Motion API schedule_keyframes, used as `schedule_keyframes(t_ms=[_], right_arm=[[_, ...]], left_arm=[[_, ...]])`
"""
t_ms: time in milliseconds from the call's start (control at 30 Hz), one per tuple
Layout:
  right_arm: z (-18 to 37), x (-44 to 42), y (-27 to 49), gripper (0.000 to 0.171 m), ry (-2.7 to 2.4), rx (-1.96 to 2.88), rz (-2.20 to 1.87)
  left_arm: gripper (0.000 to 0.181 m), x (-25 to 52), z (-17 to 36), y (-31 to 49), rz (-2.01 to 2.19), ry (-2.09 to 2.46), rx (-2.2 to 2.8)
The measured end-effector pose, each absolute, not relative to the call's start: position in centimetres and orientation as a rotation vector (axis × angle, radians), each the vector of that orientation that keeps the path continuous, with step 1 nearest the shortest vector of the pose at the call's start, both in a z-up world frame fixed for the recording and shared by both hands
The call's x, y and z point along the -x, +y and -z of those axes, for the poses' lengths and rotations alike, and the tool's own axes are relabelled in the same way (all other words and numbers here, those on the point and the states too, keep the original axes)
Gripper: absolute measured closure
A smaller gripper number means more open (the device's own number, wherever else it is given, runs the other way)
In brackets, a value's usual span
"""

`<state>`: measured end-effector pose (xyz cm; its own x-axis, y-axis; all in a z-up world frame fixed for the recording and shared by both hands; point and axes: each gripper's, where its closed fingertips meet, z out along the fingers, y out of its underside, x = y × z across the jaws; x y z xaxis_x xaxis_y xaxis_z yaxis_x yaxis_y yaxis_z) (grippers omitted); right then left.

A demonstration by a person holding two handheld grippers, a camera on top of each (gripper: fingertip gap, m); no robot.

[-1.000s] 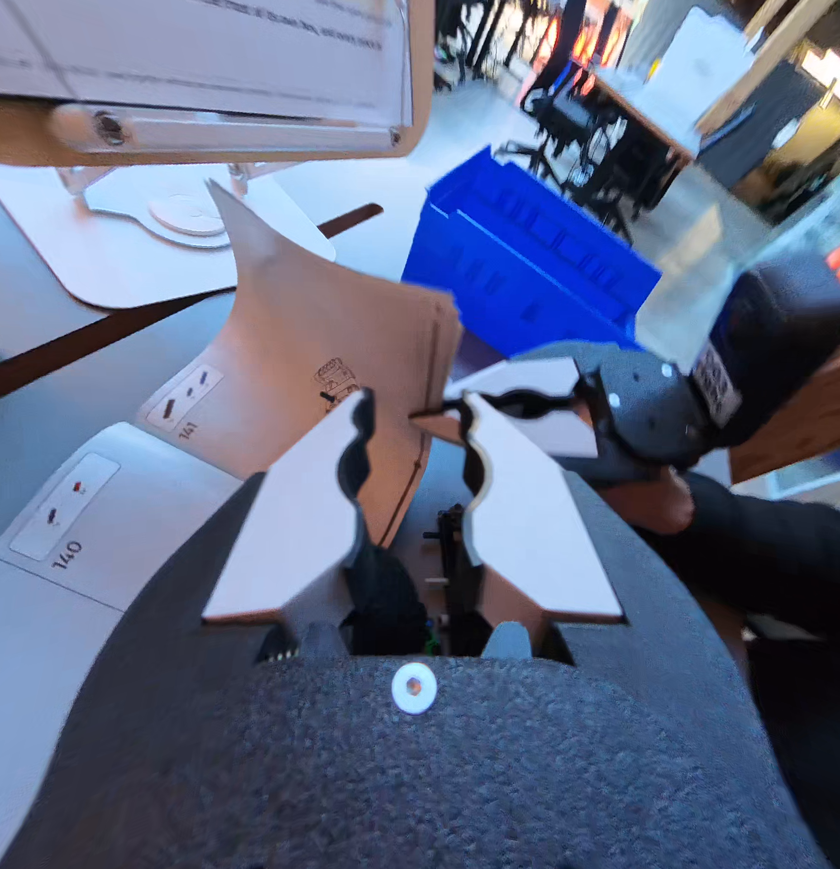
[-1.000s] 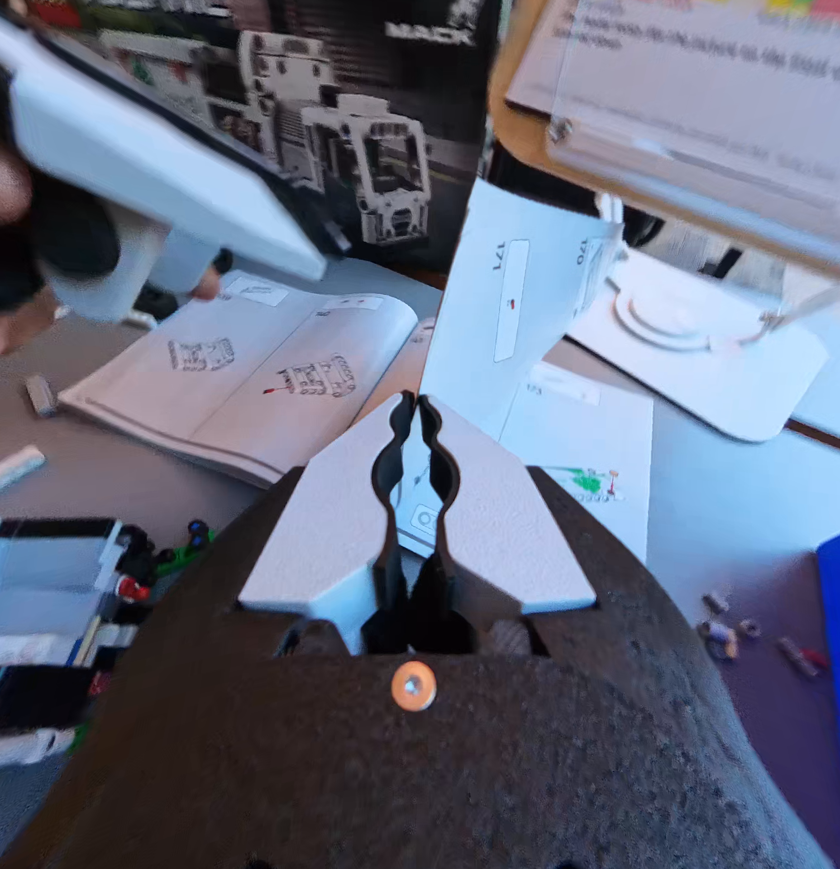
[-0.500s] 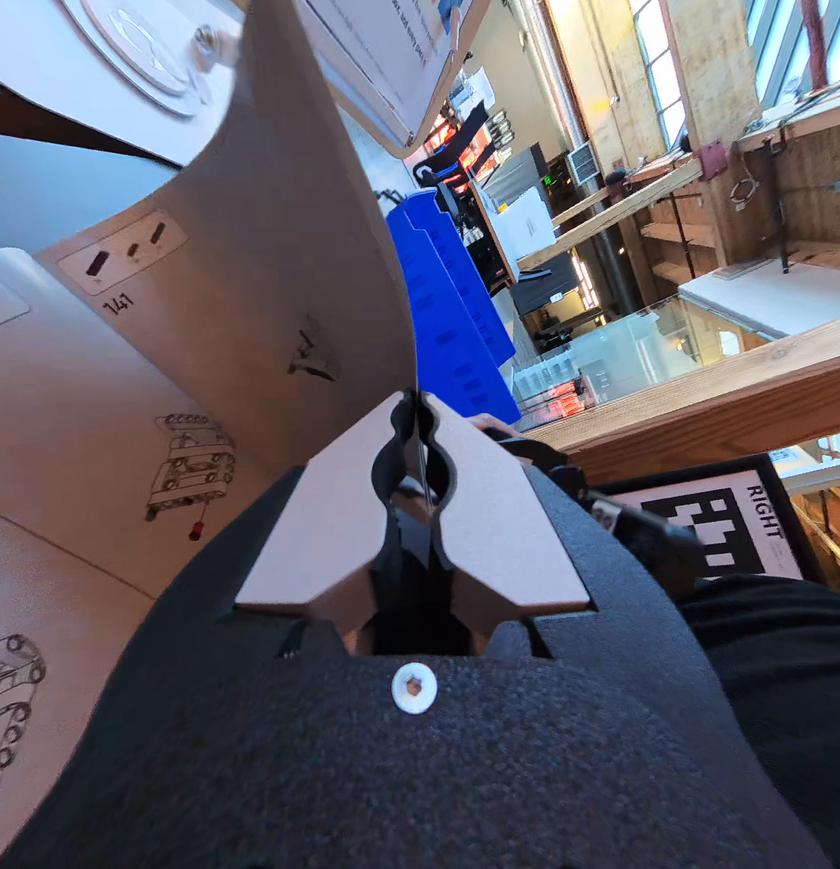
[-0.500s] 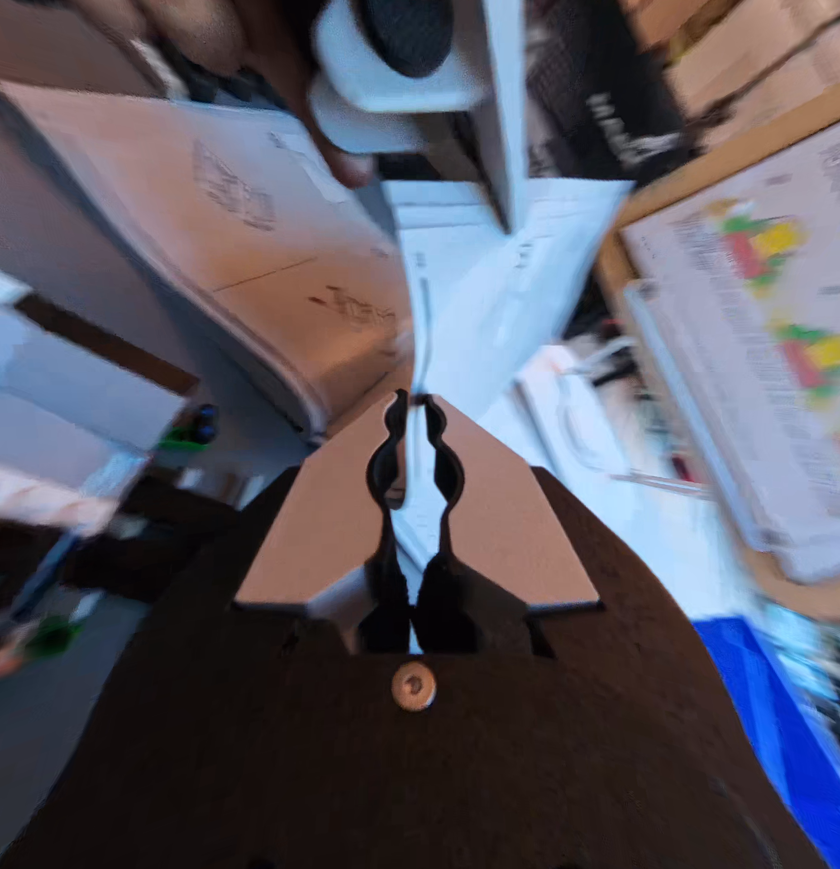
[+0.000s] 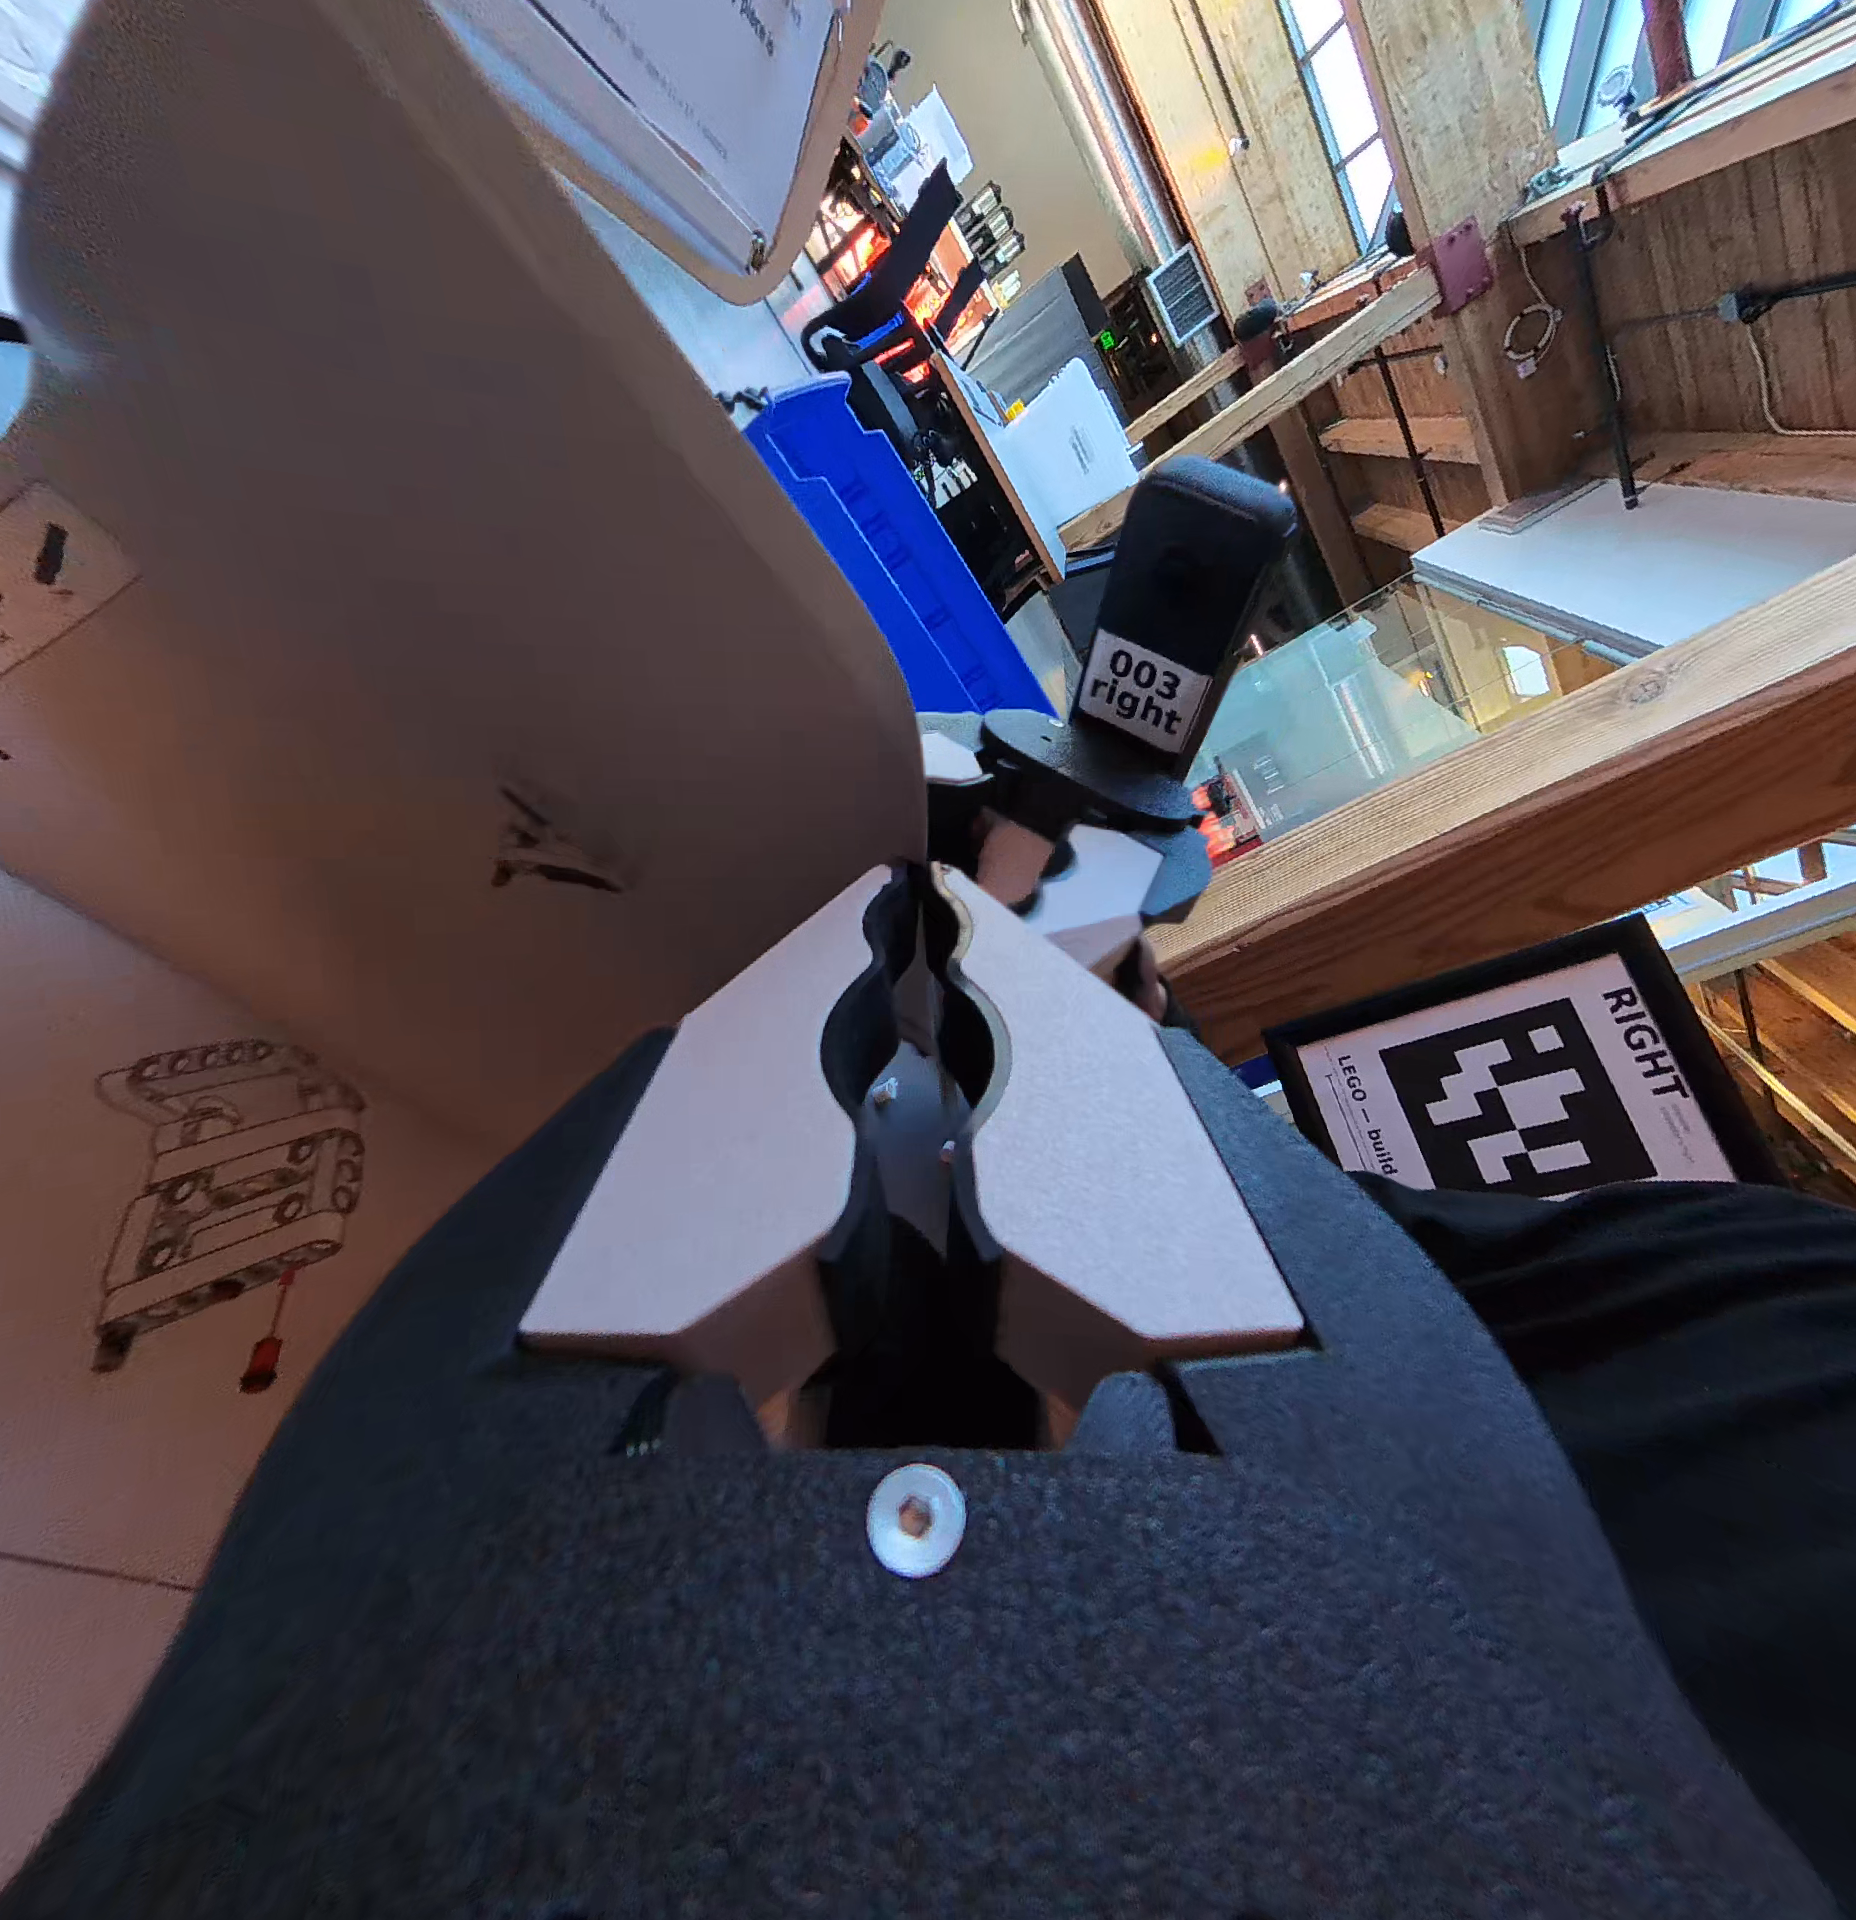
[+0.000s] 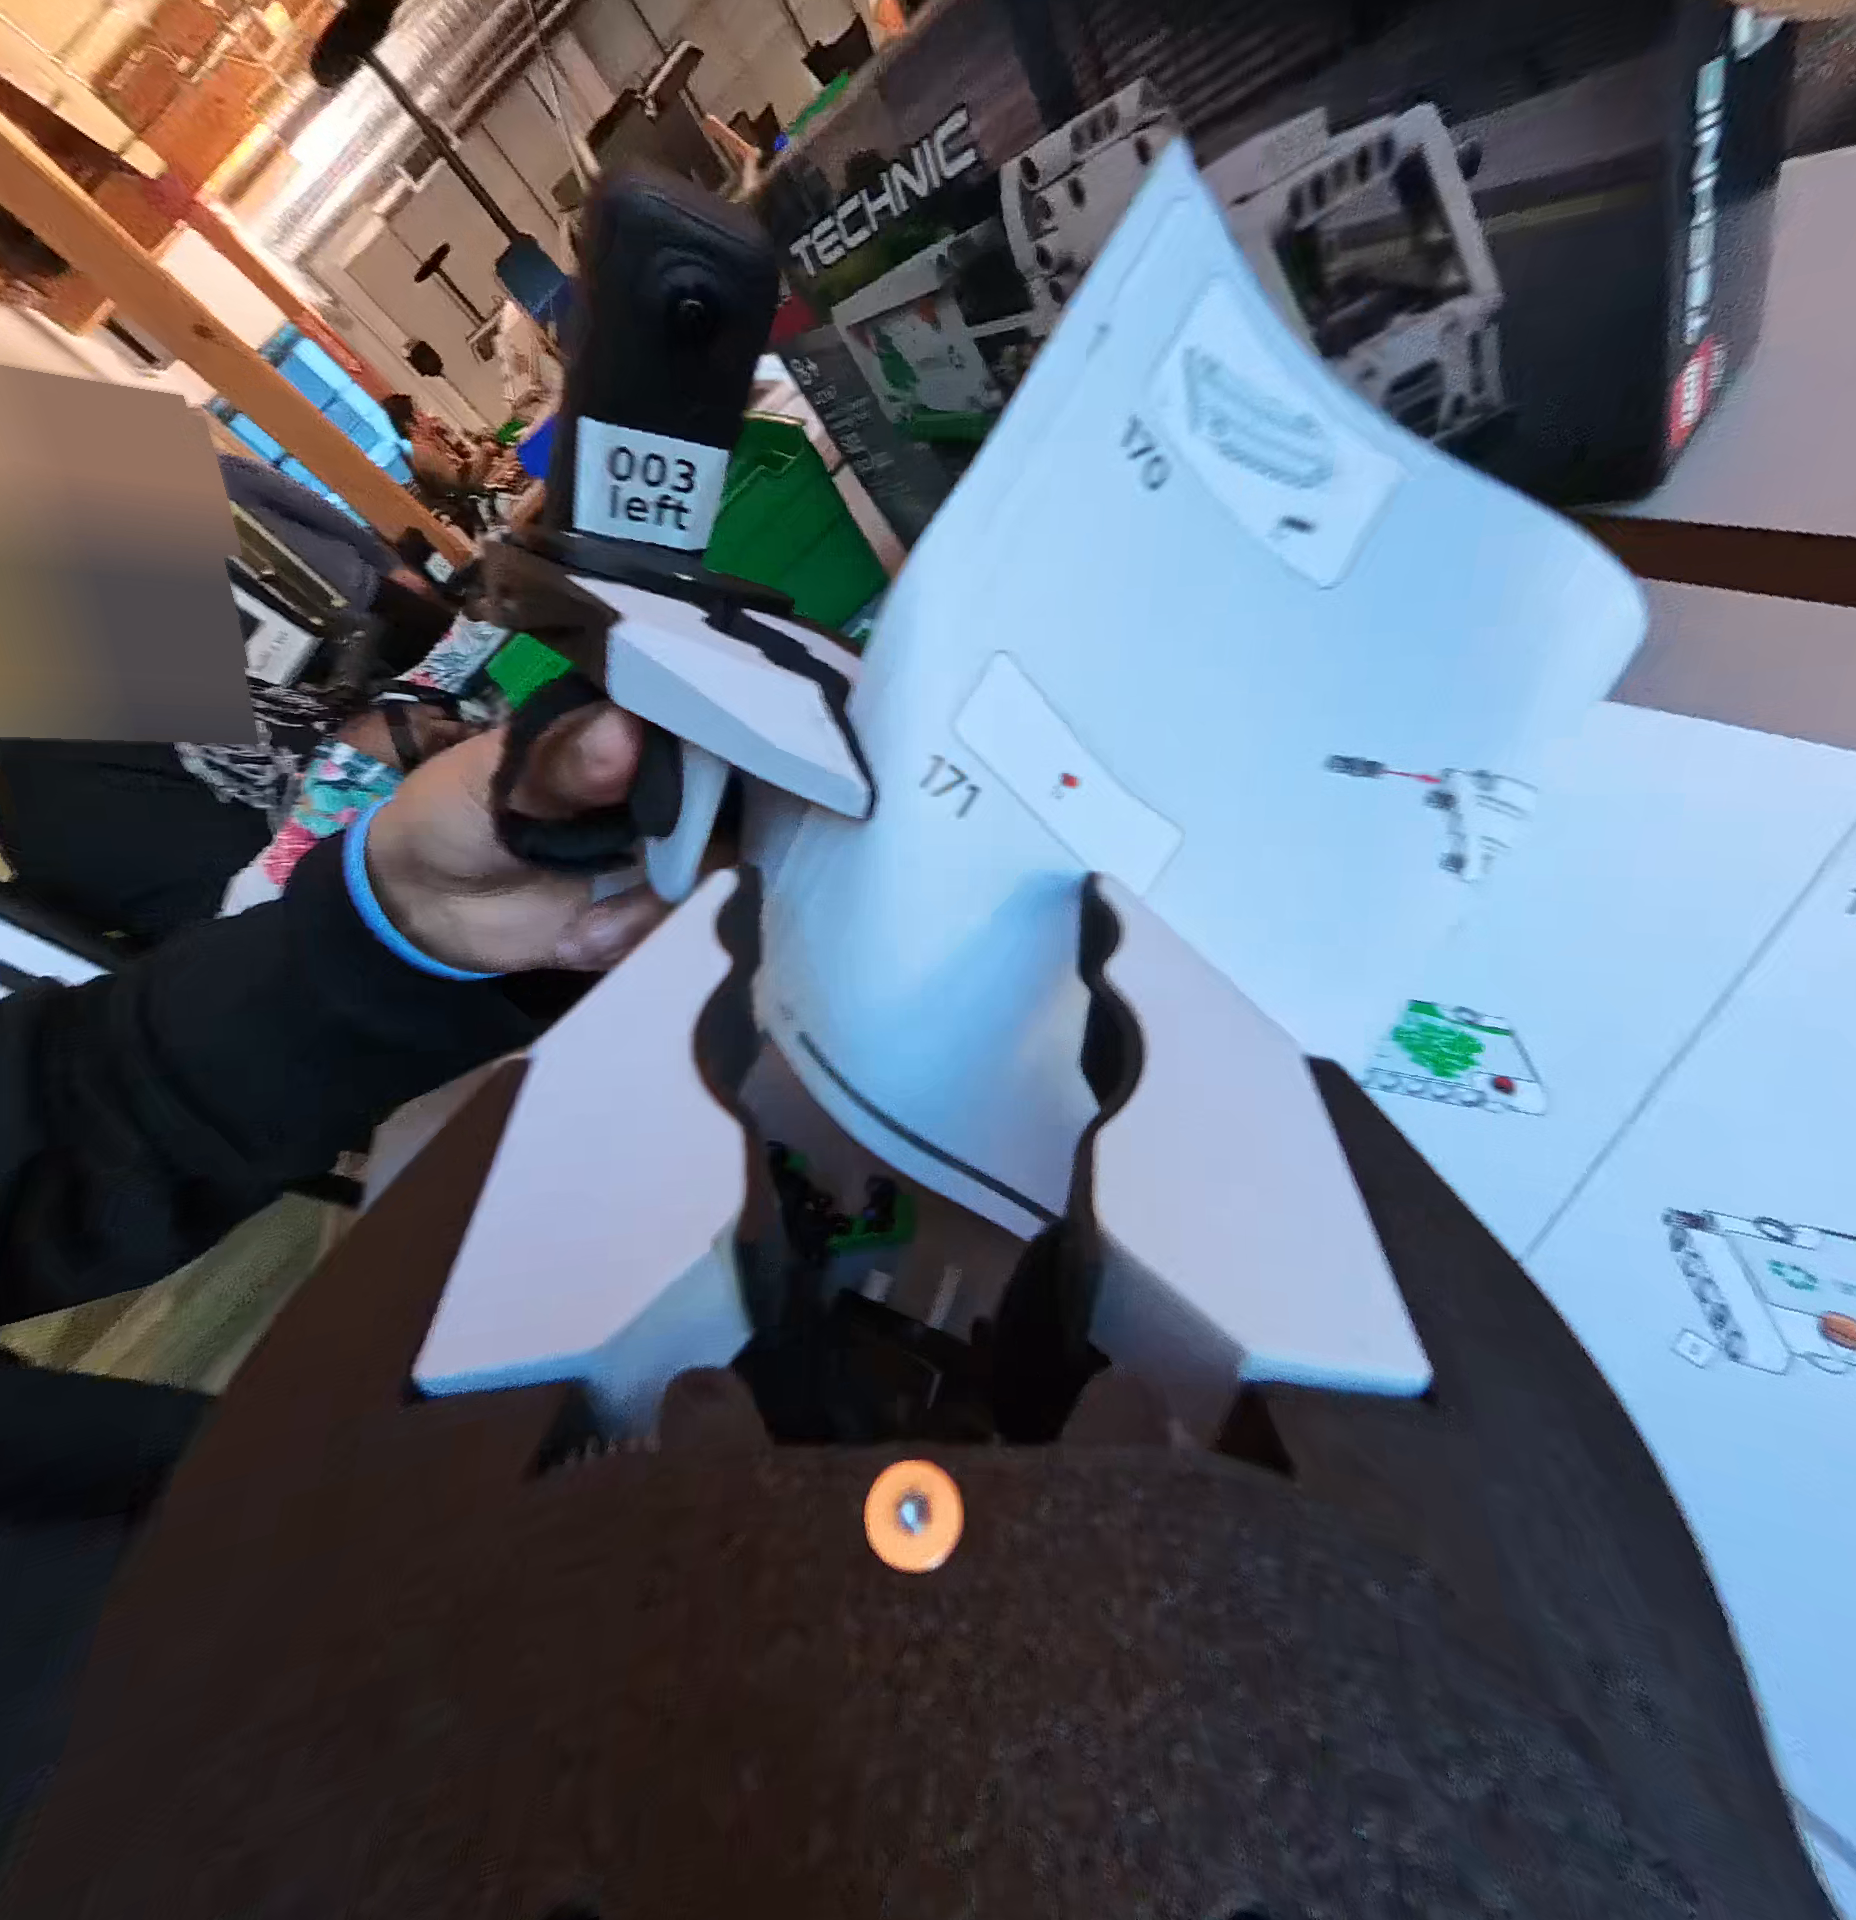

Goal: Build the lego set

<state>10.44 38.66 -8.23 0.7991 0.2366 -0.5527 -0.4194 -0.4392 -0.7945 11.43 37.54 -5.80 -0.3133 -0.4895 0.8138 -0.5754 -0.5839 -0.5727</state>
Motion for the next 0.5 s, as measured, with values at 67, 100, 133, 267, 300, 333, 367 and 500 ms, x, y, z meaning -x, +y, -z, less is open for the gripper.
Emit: schedule_keyframes(t_ms=[67,100,133,267,300,333,367,500], right_arm=[[8.6,-10.9,38.7,0.117,0.144,1.878,-0.711],[8.6,-11.1,38.6,0.124,0.146,1.866,-0.717],[8.4,-11.1,38.5,0.131,0.152,1.848,-0.732],[7.9,-11.5,38.2,0.138,0.152,1.807,-0.765],[7.8,-11.6,38.1,0.140,0.155,1.796,-0.776],[7.6,-11.6,38.0,0.141,0.155,1.785,-0.793],[7.5,-11.7,37.9,0.142,0.159,1.775,-0.799],[7.3,-12.2,37.6,0.146,0.161,1.756,-0.786]], left_arm=[[0.181,-11.5,5.9,37.3,-2.061,-1.442,-1.812],[0.181,-11.5,5.8,37.1,-2.063,-1.461,-1.808],[0.181,-11.4,5.7,37.0,-2.065,-1.475,-1.807],[0.178,-11.3,5.8,36.8,-2.057,-1.536,-1.803],[0.178,-11.3,5.7,36.7,-2.062,-1.540,-1.795],[0.178,-11.3,5.6,36.7,-2.071,-1.542,-1.785],[0.178,-11.4,5.6,36.6,-2.074,-1.542,-1.782],[0.178,-11.6,5.6,36.6,-2.072,-1.542,-1.787]])
